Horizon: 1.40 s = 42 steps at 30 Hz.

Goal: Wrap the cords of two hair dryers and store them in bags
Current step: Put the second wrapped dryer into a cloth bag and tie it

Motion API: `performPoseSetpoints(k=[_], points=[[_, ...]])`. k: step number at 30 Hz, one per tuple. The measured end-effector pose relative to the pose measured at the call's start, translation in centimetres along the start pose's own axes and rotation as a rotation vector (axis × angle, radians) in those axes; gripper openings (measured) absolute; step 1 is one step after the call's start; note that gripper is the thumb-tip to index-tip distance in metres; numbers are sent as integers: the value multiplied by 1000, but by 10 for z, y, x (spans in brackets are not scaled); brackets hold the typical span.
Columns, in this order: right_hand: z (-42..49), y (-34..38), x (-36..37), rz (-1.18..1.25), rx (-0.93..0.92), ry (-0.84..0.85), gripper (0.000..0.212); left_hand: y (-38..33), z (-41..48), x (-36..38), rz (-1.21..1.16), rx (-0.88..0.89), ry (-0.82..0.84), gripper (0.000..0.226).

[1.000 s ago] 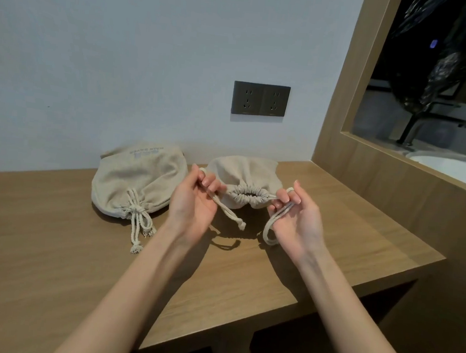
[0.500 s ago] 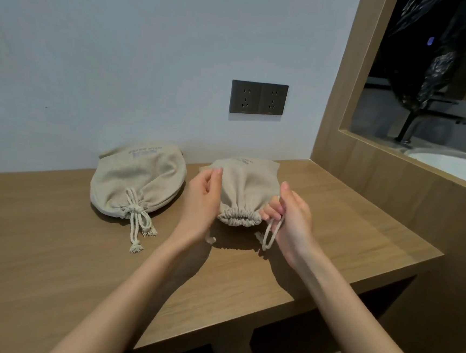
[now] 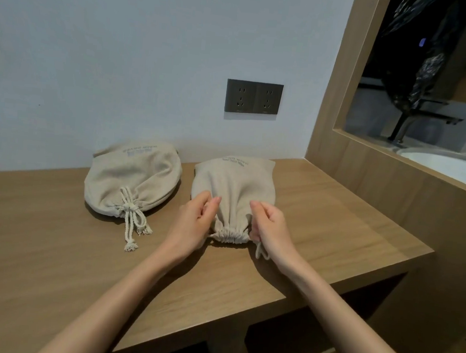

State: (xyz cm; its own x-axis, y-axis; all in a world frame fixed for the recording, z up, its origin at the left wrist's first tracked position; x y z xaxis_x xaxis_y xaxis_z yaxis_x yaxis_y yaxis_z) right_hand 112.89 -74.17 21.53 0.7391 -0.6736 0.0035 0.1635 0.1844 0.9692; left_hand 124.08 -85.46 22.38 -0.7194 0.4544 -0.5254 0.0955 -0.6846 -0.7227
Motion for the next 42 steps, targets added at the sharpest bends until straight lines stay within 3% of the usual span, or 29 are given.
performPoseSetpoints(k=[7,12,21,29,35,39,42], points=[[21,-14,1,-318,11,-21,32,4,16,22,124,13,106,30],[57,-35,-10,-240,138,-52,32,20,42,32,142,-67,74,36],[109,-52,-11,-247,129,-71,34,43,85,44,178,-133,43,25],[117,-54,-12,-154,107,-39,32,62,95,46,28,-229,89,29],[109,-43,-16,-142,58,-121,28,60,79,34,-177,-330,155,22],[103,-38,-30,-150,22,-185,16,56,69,22,-217,-355,88,19],[101,-36,-48,-415,-20,-257,14,60,62,6,-102,-360,-69,23]])
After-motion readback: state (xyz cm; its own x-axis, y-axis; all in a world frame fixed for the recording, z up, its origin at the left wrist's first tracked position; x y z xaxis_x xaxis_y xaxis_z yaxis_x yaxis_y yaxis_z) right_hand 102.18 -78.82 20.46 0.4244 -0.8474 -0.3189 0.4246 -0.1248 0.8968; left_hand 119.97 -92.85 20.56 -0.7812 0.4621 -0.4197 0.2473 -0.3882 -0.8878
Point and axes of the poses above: each hand's wrist, its own z-axis towards the middle knuckle, its own x-axis out of the palm, y = z × x, the point moved 6 cm from there along z, towards the middle knuckle, and after that the axes turned 9 degrees about z, right-handed, at the moved point
